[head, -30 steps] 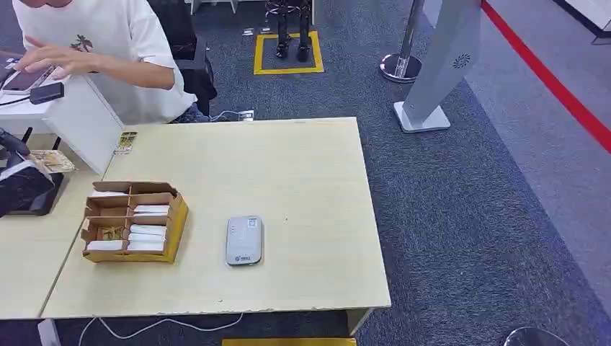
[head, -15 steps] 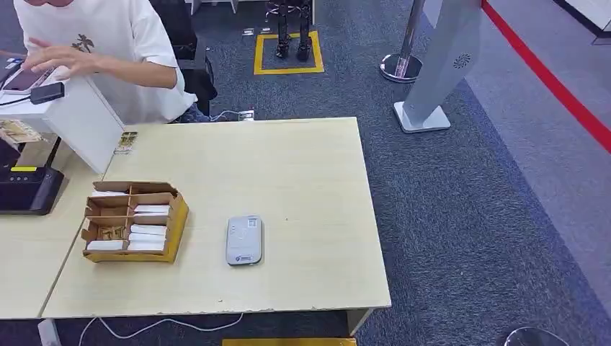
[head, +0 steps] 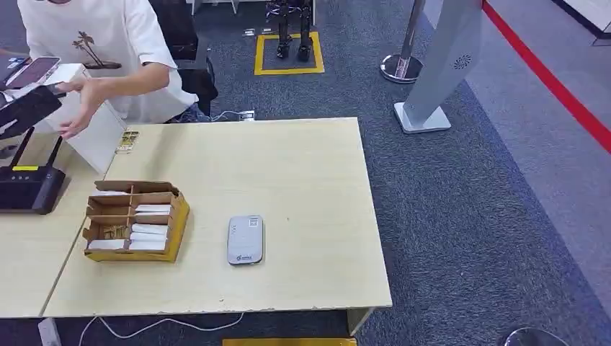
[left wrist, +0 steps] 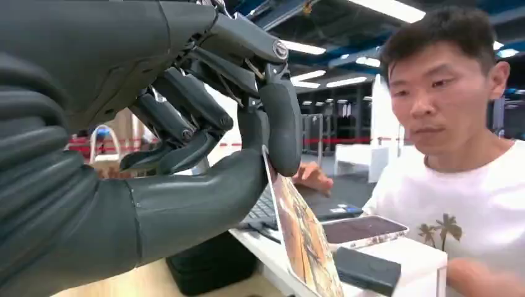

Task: Pass the card to the sensor for recognition and then transmit it.

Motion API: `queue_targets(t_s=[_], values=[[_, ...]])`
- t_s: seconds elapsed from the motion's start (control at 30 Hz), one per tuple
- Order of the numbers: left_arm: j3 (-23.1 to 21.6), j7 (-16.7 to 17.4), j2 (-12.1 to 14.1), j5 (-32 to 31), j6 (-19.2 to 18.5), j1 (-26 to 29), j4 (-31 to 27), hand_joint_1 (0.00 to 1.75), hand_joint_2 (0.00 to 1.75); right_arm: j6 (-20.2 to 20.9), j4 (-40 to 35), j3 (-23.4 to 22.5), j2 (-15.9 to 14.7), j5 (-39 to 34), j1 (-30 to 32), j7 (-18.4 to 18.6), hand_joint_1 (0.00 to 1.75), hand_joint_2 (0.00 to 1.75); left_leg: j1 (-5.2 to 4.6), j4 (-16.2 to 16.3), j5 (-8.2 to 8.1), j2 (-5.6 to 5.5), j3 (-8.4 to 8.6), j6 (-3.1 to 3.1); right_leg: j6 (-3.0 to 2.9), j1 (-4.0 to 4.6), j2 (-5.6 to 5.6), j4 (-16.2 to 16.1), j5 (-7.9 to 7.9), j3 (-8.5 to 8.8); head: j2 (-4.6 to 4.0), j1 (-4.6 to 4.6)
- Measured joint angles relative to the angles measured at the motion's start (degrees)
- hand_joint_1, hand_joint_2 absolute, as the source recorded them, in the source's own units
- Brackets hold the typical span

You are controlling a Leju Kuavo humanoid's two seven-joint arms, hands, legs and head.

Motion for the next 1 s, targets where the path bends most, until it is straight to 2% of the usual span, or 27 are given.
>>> queue_targets(t_s=[0.17, 0.3, 0.53, 0.73, 0.77, 0.8, 0.83, 0.9, 1.0], values=[[-0.7, 1.0, -6.8, -1.5, 2.1, -4.8, 8.8, 1.75, 1.75, 0.0, 0.0, 0.5, -0.1, 0.1, -0.2, 0.0, 0.0, 0.0, -0.03, 0.0, 0.01, 0.05, -0.05, 0.03, 0.04, -0.02, 0.04, 0.0, 0.04, -0.01, 0.02, 0.0], [-0.8, 2.2, -9.9, -2.0, 3.1, -6.9, 13.4, 1.75, 1.75, 0.0, 0.0, 0.7, -0.2, 0.1, -0.2, 0.1, 0.0, 0.0, -0.02, 0.0, 0.01, 0.03, -0.04, 0.03, 0.03, -0.03, 0.03, 0.0, 0.04, -0.03, 0.02, 0.0], [-0.8, 2.0, -13.3, -2.4, 4.0, -8.5, 17.9, 1.75, 1.75, 0.0, 0.0, 1.0, -0.3, 0.1, -0.2, 0.1, 0.0, 0.0, -0.01, 0.0, 0.01, 0.05, -0.05, 0.03, 0.03, -0.02, 0.07, 0.0, 0.03, -0.05, 0.0, -0.02], [-0.8, 1.2, -15.1, -2.3, 4.2, -8.7, 19.7, 1.75, 1.75, 0.0, 0.0, 1.1, -0.3, 0.1, -0.1, 0.0, 0.0, 0.0, -0.02, 0.0, 0.01, 0.07, -0.06, 0.03, 0.03, -0.02, 0.09, 0.0, 0.03, -0.05, 0.02, 0.0], [-0.8, 1.0, -15.2, -2.3, 4.2, -8.7, 20.0, 0.35, 1.75, 0.0, 0.0, 1.1, -0.3, 0.1, -0.1, 0.0, 0.0, 0.0, -0.02, 0.0, 0.01, 0.07, -0.06, 0.03, 0.03, -0.02, 0.09, 0.0, 0.03, -0.05, 0.0, -0.02], [-0.8, 0.8, -15.4, -2.2, 4.3, -8.7, 20.1, 0.0, 1.75, 0.0, 0.0, 1.1, -0.3, 0.1, -0.1, 0.0, 0.0, 0.0, -0.02, 0.0, 0.01, 0.06, -0.06, 0.03, 0.03, -0.02, 0.08, 0.0, 0.03, -0.05, 0.0, -0.02], [-0.8, 0.5, -15.5, -2.2, 4.9, -8.7, 20.2, 0.0, 0.0, 0.0, 0.0, 1.1, -0.3, 0.1, -0.2, 0.0, 0.0, 0.0, -0.02, 0.0, 0.01, 0.06, -0.06, 0.03, 0.03, -0.02, 0.08, 0.0, 0.03, -0.05, 0.02, -0.02], [-0.8, 0.2, -15.9, -2.3, 7.1, -8.7, 20.3, 0.0, 0.0, 0.0, 0.0, 1.1, -0.3, 0.1, -0.1, 0.0, 0.0, 0.0, -0.02, 0.0, 0.01, 0.06, -0.07, 0.03, 0.03, -0.02, 0.07, 0.0, 0.03, -0.05, 0.0, -0.02], [-0.8, -0.4, -16.2, -2.0, 7.3, -8.8, 20.3, 0.0, 0.0, 0.0, 0.0, 1.1, -0.3, 0.1, -0.1, 0.0, 0.0, 0.0, -0.01, 0.0, 0.01, 0.06, -0.07, 0.03, 0.03, -0.02, 0.07, 0.0, 0.03, -0.05, 0.02, -0.02]])
